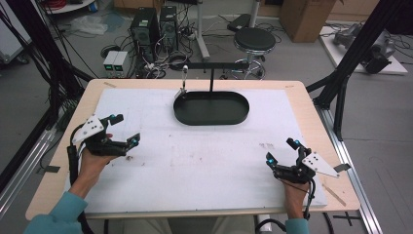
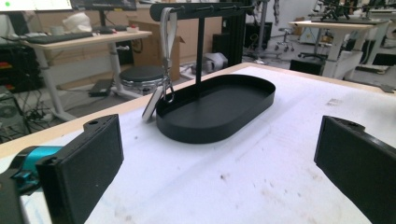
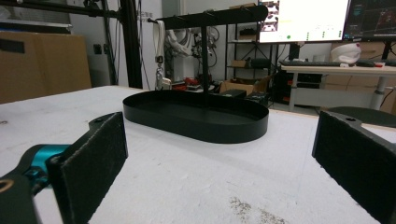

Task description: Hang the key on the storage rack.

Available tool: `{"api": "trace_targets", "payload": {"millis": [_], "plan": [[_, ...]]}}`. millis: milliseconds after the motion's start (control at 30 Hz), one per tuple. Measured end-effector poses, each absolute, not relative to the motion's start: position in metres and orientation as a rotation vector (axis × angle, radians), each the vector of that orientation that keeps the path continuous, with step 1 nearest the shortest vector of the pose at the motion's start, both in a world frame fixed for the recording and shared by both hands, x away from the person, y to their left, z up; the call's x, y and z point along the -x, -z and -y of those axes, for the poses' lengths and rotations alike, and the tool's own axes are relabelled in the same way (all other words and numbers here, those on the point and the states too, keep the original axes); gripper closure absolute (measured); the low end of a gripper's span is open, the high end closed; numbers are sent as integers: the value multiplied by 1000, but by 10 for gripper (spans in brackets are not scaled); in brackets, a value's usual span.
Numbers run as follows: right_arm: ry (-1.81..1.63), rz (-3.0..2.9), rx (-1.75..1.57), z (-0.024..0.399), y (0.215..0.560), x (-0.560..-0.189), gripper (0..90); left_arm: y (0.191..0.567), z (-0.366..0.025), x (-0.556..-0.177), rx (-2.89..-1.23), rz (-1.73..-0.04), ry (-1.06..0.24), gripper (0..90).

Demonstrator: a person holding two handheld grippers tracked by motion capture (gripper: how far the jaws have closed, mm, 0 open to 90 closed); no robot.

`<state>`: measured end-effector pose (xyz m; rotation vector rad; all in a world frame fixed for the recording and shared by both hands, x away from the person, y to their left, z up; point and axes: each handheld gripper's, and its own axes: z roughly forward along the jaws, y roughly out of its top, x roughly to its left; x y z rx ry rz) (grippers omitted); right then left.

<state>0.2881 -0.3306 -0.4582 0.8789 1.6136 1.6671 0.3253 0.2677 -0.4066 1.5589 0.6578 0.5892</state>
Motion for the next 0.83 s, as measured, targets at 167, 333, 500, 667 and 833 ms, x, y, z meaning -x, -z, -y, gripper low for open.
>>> {"api": "trace_targets", "payload": {"millis": [167, 333, 500, 667, 833], "plan": [[-1664, -1611, -872, 330, 458, -288, 26, 429, -277, -301, -1482, -677, -613, 17], [-1666, -1616, -875, 330, 458, -288, 26, 450, -285, -287, -1459, -703, -640, 17], [-1665, -1616, -876, 330, 458, -288, 26, 457, -286, -281, -1431, -694, -669, 17], [-1666, -1619, -881, 330, 458, -288, 26, 458, -286, -280, -1415, -704, -688, 17], [-1666, -1619, -873, 330, 458, -288, 26, 458, -285, -279, -1410, -696, -700, 17]]}}
